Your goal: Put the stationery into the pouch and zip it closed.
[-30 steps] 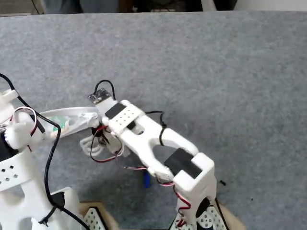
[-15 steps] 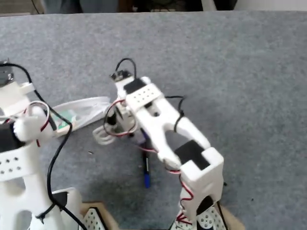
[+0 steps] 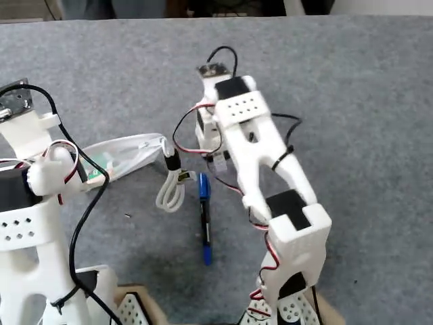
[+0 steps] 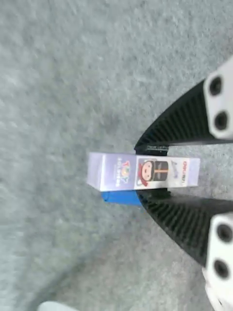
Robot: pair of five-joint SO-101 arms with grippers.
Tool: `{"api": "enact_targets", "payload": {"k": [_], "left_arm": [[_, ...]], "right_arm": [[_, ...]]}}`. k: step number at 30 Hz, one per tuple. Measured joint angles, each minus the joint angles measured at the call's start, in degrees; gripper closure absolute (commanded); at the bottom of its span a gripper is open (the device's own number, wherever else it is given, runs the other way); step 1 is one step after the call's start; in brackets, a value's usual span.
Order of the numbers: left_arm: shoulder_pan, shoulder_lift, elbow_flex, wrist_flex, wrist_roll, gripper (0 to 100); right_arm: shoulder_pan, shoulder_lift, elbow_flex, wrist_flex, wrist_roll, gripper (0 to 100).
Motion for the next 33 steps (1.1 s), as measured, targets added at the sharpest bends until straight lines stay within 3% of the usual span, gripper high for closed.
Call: {"api": "enact_targets", "payload": {"k": [8,22,33], "left_arm": [[0.00,-0.26,1.14,0.00,0.09,97],[0.00,-0.26,1.14,0.00,0.09,97],[0.00,-0.26,1.14,0.00,0.09,97]], "right_arm": [[-0.53,-5.89,-5.71,0.18,0.00,98.7],[-17.14,-28.75,-10.64,-7.65,0.00,98.7],[-27.25,-31.30,-9.32,-9.14,0.00,98.7]]}}
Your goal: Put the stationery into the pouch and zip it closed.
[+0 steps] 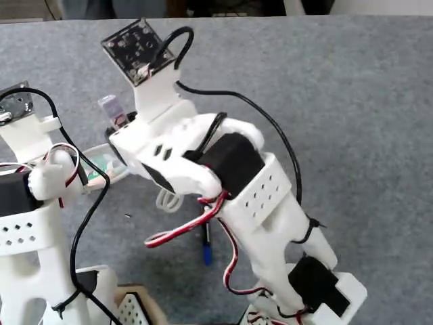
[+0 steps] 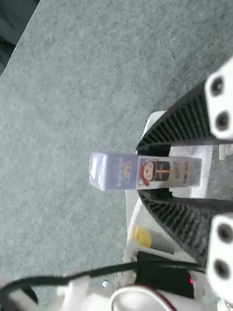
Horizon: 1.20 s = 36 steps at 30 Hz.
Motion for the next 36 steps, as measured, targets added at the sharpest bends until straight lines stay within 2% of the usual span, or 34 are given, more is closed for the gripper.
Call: {"api": "enact_targets", "payload": {"k": [18,25,36], "left_arm": [[0.09,0.09,0.00,0.00,0.00,97],[0.18,0.09,0.00,0.00,0.00,97],[0.18,0.26,0.00,0.00,0.00,97]], "right_arm": [[-0.44,-0.44,5.10,0.00,0.00,98.7],[-1.23,-0.44,5.45,-0.53,-5.36,98.7],[-1.41,-1.14,8.70,-3.96,-5.89,98.4]]}}
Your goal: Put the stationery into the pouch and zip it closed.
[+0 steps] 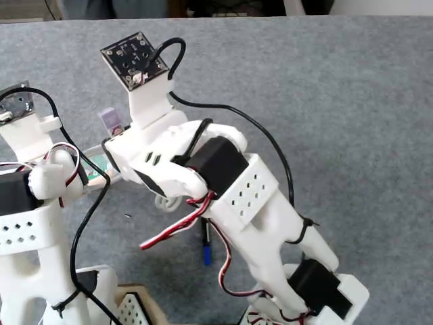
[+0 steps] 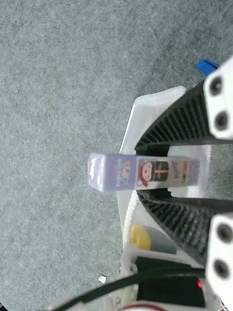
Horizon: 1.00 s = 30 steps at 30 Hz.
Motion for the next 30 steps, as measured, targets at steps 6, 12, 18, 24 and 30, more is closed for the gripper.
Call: {"api": "enact_targets", "payload": {"k": [6,12,18,24,30], "left_arm": [[0.00,0.00,0.00,-0.09,0.00,97],[0.00,0.00,0.00,-0.09,0.00,97],[0.00,0.00,0.00,-0.09,0.00,97],[0.00,0.00,0.00,-0.09,0.00,97],[0.18,0.00,0.00,-0.18,0.00,97]], "right_arm": [[0.00,-0.53,0.97,-0.97,0.35,98.3],[0.18,-0.53,0.97,-1.41,7.30,98.3],[0.18,-0.53,0.97,-1.41,13.10,98.2],[0.18,-1.05,2.37,-1.49,16.70,95.6],[0.09,-0.97,2.37,0.00,20.22,75.4]]}}
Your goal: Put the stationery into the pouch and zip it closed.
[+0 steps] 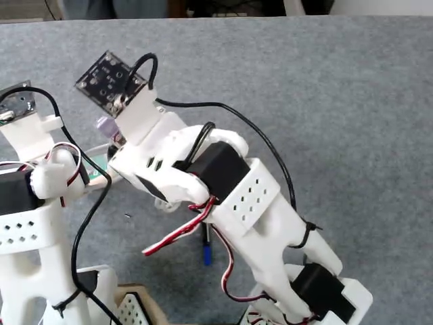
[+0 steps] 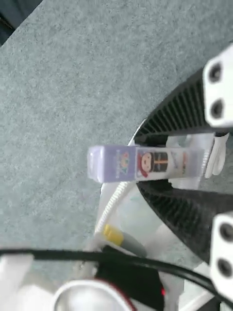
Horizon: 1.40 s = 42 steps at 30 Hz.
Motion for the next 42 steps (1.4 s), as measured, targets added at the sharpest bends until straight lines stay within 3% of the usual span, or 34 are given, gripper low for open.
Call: {"api": "enact_targets", "payload": {"k": [42], "left_arm": [[-0.09,-0.18,0.00,0.18,0.00,97]], "right_arm": [[-1.85,-8.09,0.97,2.55,1.23,73.9]]}}
